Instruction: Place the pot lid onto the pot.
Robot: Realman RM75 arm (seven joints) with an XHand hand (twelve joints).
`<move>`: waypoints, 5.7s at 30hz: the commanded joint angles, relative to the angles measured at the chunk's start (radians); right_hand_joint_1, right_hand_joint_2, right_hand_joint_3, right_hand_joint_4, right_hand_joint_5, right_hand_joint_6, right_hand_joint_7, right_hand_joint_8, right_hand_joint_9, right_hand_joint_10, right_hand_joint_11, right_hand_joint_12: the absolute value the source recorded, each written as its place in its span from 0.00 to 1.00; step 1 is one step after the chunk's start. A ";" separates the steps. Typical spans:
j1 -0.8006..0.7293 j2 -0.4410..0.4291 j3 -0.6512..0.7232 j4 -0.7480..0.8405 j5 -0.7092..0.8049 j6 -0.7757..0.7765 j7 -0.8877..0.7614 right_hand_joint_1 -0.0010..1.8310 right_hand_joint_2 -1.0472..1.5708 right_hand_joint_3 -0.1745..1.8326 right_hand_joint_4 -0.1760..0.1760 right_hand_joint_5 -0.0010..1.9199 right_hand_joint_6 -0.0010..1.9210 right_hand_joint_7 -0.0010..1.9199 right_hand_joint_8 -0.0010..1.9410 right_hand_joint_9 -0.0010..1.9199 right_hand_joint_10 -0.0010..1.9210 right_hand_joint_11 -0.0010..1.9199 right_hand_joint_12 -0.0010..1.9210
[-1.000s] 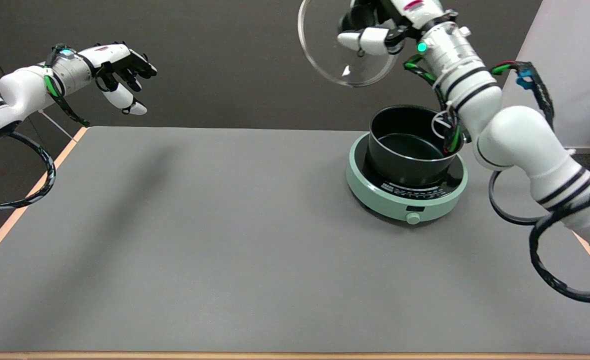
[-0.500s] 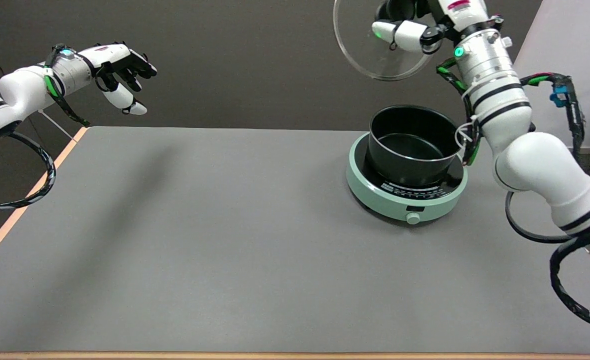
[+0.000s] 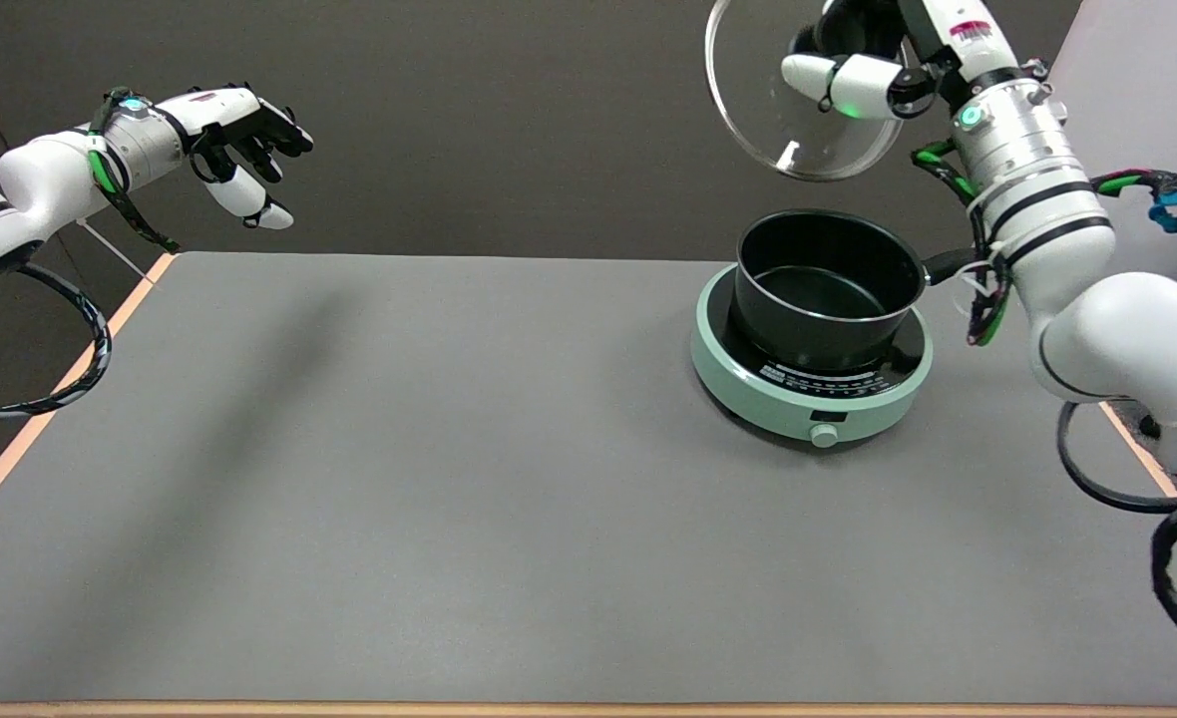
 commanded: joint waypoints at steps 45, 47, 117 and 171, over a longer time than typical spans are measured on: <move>-0.250 0.292 0.098 -0.150 0.552 -0.236 -0.140 0.64 0.78 0.41 0.00 0.29 0.82 0.42 0.88 0.44 1.00 0.38 1.00; -0.250 0.297 0.095 -0.155 0.575 -0.242 -0.158 0.64 0.78 0.41 0.00 0.29 0.82 0.42 0.88 0.44 1.00 0.38 1.00; -0.012 0.331 -0.185 -0.144 0.714 -0.268 -0.304 0.65 0.78 0.42 0.00 0.29 0.81 0.42 0.88 0.45 1.00 0.41 1.00; -0.018 0.435 -0.291 -0.048 0.888 -0.345 -0.439 0.65 0.75 0.48 0.00 0.31 0.82 0.44 0.88 0.45 1.00 0.41 1.00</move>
